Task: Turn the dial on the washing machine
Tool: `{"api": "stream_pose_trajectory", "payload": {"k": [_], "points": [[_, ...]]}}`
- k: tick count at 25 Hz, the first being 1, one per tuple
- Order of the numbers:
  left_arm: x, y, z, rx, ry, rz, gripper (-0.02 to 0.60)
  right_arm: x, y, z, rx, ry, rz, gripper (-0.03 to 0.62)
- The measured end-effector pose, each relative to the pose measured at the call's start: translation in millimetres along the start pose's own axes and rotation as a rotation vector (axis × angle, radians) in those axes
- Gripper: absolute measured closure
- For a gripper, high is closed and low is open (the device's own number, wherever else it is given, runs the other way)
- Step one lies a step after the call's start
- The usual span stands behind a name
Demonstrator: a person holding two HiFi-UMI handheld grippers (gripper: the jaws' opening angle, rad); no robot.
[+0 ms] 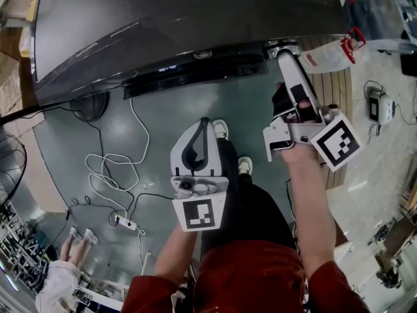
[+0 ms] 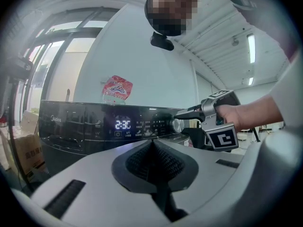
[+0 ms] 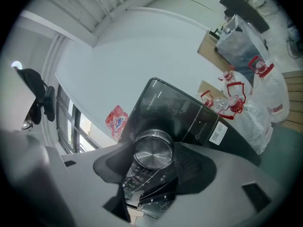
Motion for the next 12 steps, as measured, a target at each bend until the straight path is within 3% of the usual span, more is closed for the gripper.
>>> {"api": "stream_pose_trajectory", "payload": {"k": [8, 12], "points": [[-0.5, 1.2, 0.4, -0.001, -0.003, 0.004, 0.572, -0.2, -0.9, -0.1, 0.017, -0.009, 0.000, 0.321], [-0.9, 1.8, 1.3, 0.001, -0.002, 0.002, 0.572, -1.1, -3.7, -1.0, 0.092, -0.019, 0.017, 0.321]]}}
Point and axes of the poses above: the fingertips, and each gripper's own axes: x forward along the fingers, y to its left, z out of its top, the point moved 5 cm from there along -x, backward along the fingers, and after that the axes turned 14 degrees about x, right-handed, at the moved point
